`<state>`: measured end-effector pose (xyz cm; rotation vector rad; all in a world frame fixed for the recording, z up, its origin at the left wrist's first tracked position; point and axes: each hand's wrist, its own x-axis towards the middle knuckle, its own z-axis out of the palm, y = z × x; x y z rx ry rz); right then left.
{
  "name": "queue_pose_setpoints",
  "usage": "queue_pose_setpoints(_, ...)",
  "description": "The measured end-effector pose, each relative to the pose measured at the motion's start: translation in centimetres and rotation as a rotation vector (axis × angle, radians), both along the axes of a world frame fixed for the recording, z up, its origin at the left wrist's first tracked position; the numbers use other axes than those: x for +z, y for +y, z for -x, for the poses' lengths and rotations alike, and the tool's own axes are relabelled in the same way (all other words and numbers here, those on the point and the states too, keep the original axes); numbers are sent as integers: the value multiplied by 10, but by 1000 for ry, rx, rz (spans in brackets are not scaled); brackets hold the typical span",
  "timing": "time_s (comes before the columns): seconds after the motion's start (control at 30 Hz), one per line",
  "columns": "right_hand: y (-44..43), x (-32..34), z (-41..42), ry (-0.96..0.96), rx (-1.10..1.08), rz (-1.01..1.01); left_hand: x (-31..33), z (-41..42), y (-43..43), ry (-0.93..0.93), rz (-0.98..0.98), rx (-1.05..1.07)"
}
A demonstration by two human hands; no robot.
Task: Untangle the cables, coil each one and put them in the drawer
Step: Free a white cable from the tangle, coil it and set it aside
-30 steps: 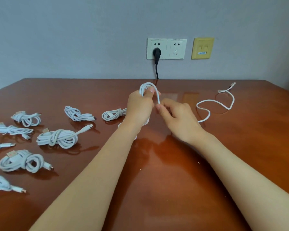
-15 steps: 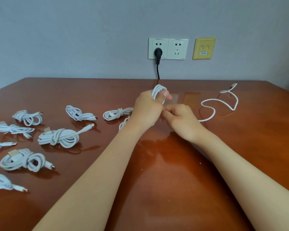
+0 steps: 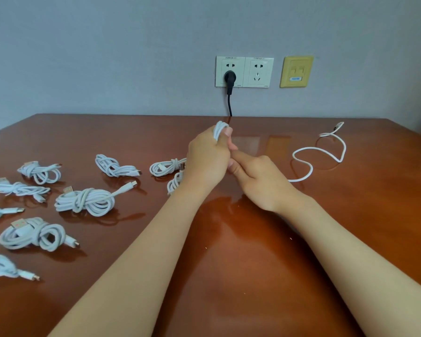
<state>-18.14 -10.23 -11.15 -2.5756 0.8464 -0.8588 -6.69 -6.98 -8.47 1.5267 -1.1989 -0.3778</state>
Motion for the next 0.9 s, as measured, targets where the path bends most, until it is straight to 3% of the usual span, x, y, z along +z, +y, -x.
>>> queue_pose_setpoints(0.2,-2,1,4,-12,-1,-27,8,-10,-2,739,83,-78)
queue_pose_setpoints(0.4,1,6,8,8,-35,-50,12,-18,-1,993,50,-154)
queue_pose_setpoints(0.6,-7,9,14,-136,-94,47,14,-26,-1,1019,22,-143)
queue_pose_setpoints(0.73,-6,10,14,-171,-111,223,13,-21,-1,912,-30,-135)
queue_pose_setpoints(0.9,1,12,8,-209,-11,260,10,-20,-1,803,-66,-125)
